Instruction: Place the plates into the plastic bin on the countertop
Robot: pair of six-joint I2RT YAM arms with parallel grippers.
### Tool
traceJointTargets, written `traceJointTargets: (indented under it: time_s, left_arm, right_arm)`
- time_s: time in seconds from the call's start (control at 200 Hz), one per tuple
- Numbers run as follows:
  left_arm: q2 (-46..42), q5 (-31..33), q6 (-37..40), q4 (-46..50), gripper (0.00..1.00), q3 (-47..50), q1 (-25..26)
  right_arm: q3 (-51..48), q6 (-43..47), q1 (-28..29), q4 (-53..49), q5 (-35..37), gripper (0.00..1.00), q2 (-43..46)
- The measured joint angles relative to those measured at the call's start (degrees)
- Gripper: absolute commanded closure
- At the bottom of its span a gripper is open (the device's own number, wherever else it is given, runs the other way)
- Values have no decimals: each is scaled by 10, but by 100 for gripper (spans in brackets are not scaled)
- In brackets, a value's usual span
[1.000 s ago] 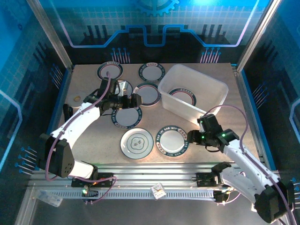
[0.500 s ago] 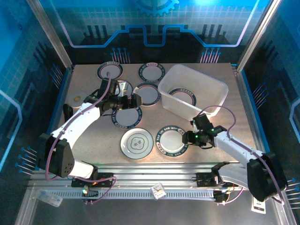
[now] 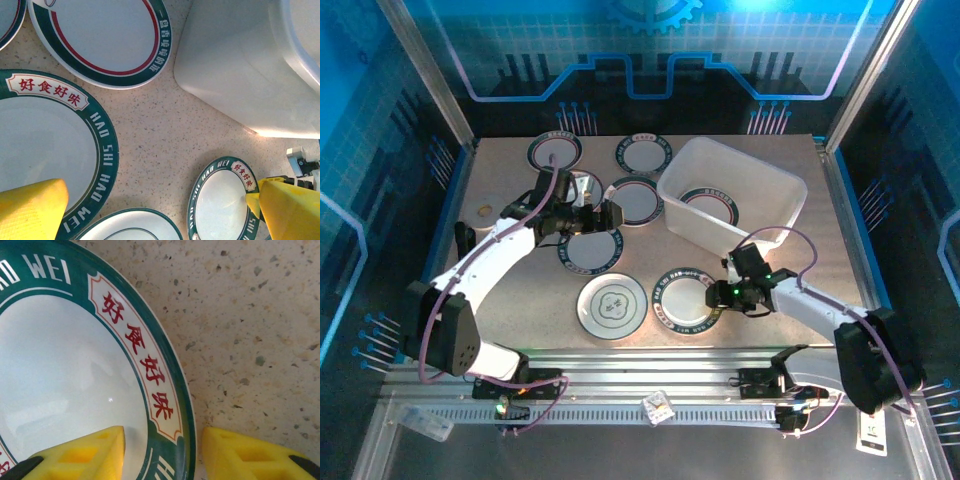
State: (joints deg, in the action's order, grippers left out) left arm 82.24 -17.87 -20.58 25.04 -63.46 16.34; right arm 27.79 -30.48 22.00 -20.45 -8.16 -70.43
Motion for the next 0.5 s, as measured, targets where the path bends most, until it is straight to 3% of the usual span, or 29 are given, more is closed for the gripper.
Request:
traceJointTargets:
  time_s: [0.5]
  left_arm:
    - [2, 0, -3, 1, 1, 0, 0]
  right_arm:
    - [-11, 6, -4, 25, -5, 74, 3]
